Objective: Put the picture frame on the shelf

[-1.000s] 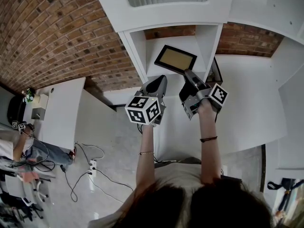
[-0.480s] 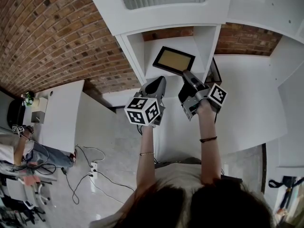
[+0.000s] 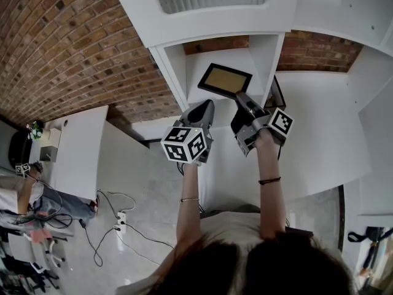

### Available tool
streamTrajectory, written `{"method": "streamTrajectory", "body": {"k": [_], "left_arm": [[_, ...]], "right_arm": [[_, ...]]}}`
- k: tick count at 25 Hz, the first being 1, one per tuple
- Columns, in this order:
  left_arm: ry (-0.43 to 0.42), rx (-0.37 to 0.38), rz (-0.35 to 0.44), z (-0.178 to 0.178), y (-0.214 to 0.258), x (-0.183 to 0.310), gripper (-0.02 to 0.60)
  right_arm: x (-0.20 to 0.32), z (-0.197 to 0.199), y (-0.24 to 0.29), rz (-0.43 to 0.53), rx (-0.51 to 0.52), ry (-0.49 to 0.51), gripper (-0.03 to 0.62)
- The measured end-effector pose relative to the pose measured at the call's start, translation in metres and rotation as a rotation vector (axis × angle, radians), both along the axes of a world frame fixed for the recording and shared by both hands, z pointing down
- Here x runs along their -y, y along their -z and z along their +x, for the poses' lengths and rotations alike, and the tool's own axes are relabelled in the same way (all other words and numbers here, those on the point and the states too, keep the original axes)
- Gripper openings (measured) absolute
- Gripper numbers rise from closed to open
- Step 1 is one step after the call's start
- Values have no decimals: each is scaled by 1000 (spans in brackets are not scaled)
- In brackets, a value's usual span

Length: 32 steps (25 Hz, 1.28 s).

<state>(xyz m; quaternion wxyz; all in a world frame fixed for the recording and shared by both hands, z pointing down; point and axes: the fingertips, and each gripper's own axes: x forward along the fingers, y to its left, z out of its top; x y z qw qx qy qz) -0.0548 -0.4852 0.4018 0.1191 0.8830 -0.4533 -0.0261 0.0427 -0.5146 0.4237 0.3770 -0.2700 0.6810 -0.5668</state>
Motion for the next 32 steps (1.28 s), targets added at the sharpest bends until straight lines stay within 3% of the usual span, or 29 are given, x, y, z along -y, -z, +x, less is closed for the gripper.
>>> {"method": "streamTrajectory", "body": {"k": [32], "left_arm": [[-10, 15, 5, -2, 3, -19, 11]], "right_arm": [[-15, 0, -2, -5, 28, -10, 115]]}}
